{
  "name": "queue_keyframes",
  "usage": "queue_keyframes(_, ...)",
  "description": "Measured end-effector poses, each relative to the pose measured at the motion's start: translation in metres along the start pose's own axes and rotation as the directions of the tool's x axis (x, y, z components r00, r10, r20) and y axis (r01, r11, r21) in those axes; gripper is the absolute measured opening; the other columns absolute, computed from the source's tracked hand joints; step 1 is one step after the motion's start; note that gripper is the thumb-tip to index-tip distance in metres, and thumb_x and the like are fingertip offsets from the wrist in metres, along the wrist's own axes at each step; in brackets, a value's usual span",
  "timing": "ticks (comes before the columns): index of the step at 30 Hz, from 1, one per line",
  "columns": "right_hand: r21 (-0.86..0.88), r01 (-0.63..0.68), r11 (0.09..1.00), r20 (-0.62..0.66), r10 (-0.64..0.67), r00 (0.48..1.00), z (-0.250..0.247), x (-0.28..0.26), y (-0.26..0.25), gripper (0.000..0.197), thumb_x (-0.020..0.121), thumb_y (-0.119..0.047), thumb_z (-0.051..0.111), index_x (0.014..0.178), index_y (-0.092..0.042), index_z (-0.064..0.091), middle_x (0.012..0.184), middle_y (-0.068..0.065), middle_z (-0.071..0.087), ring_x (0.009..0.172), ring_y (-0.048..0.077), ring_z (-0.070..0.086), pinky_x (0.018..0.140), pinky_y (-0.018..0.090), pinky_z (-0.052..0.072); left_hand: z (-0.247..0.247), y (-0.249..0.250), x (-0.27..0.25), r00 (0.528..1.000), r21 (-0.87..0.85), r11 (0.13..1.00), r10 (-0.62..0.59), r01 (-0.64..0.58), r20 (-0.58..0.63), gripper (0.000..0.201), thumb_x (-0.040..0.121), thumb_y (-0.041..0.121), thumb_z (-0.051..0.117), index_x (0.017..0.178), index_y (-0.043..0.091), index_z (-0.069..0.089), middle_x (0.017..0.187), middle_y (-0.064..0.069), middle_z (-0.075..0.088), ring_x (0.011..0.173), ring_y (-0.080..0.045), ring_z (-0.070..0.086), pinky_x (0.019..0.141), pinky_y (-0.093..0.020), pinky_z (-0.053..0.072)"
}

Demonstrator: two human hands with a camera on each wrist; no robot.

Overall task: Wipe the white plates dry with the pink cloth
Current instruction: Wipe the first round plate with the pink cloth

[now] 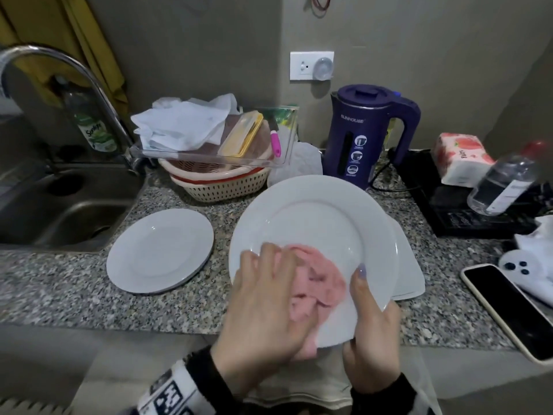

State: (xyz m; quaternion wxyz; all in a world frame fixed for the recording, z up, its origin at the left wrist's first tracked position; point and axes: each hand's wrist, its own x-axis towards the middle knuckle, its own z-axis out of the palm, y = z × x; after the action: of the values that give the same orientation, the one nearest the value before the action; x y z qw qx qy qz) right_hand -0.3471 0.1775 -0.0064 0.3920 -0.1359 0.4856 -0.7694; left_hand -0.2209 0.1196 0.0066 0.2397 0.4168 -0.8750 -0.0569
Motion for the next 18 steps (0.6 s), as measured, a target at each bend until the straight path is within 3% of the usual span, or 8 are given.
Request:
queue_keyframes(1,0.031,-0.025,0.999,0.014,0.025,1.000,0.002,-0.001,0.001,0.024,0.084,-0.027,0.057,0.083,-0.011,0.076,0.086,0.002,0.076,0.091,0.020,0.071,0.074,0.027,0.058,0.004,0.014,-0.008,0.998,-0.014,0.998,0.066,-0.066,0.015,0.045,0.068,0.050,0.052,0.106,0.027,0.043,0.104,0.000,0.047,0.088,-0.022,0.041,0.068,-0.037,0.048)
queue_keyframes(4,0.088,-0.064,0.994,0.027,0.062,0.998,-0.001,-0.004,0.001,0.026,0.086,-0.019,0.055,0.102,-0.007,0.071,0.103,0.013,0.073,0.099,0.030,0.069,0.085,0.045,0.054,0.000,0.001,0.010,0.996,0.031,0.995,0.091,-0.091,-0.013,0.044,0.072,0.048,0.054,0.107,0.024,0.045,0.106,-0.001,0.047,0.087,-0.024,0.044,0.066,-0.036,0.045)
queue_keyframes(7,0.075,-0.068,0.995,0.030,0.065,0.997,-0.009,-0.009,0.000,0.021,0.088,-0.020,0.056,0.103,-0.010,0.068,0.101,0.007,0.075,0.092,0.023,0.071,0.076,0.041,0.058,-0.019,-0.044,0.038,0.991,0.177,0.980,-0.076,0.094,-0.109,0.046,0.076,0.046,0.054,0.110,0.018,0.044,0.109,-0.007,0.043,0.092,-0.027,0.038,0.068,-0.043,0.045)
queue_keyframes(8,0.076,-0.062,0.995,0.024,0.060,0.998,-0.010,-0.010,-0.002,0.020,0.089,-0.020,0.057,0.101,-0.011,0.069,0.099,0.005,0.075,0.090,0.022,0.072,0.074,0.040,0.058,-0.024,-0.052,0.039,0.980,0.155,0.972,-0.161,0.178,-0.115,0.049,0.075,0.047,0.057,0.112,0.018,0.043,0.110,-0.007,0.041,0.095,-0.027,0.037,0.069,-0.043,0.045)
queue_keyframes(10,0.101,-0.040,0.994,-0.035,0.043,0.998,-0.008,-0.007,-0.006,0.016,0.090,-0.020,0.056,0.099,-0.015,0.069,0.097,0.002,0.075,0.089,0.019,0.072,0.074,0.039,0.059,-0.027,-0.048,0.028,0.960,0.026,0.963,-0.265,0.269,-0.092,0.054,0.076,0.047,0.064,0.118,0.021,0.041,0.112,-0.004,0.038,0.100,-0.026,0.035,0.071,-0.040,0.041)
queue_keyframes(14,0.164,-0.011,0.986,-0.059,0.021,0.998,-0.004,0.001,-0.008,0.017,0.093,-0.017,0.053,0.102,-0.016,0.068,0.102,0.000,0.074,0.094,0.018,0.071,0.079,0.038,0.057,-0.009,-0.005,-0.006,0.993,-0.125,0.986,-0.116,0.110,-0.038,0.059,0.069,0.046,0.065,0.121,0.033,0.040,0.113,0.008,0.036,0.104,-0.018,0.033,0.082,-0.033,0.040)
queue_keyframes(16,0.164,0.000,0.987,-0.090,0.015,0.996,-0.003,0.000,-0.005,0.017,0.092,-0.017,0.054,0.102,-0.016,0.068,0.106,0.002,0.073,0.098,0.021,0.070,0.081,0.040,0.056,-0.008,-0.004,-0.004,0.966,-0.248,0.944,-0.246,0.218,-0.086,0.075,0.064,0.043,0.072,0.128,0.039,0.033,0.116,0.018,0.033,0.112,-0.010,0.034,0.091,-0.027,0.035)
queue_keyframes(18,0.201,-0.001,0.980,-0.122,0.026,0.992,-0.001,-0.002,-0.002,0.019,0.091,-0.017,0.054,0.105,-0.019,0.067,0.106,0.002,0.073,0.096,0.020,0.070,0.077,0.039,0.058,-0.019,-0.010,0.005,0.875,-0.500,0.770,-0.481,0.397,-0.046,0.079,0.060,0.042,0.081,0.125,0.043,0.037,0.120,0.017,0.045,0.113,-0.003,0.049,0.092,-0.024,0.042)
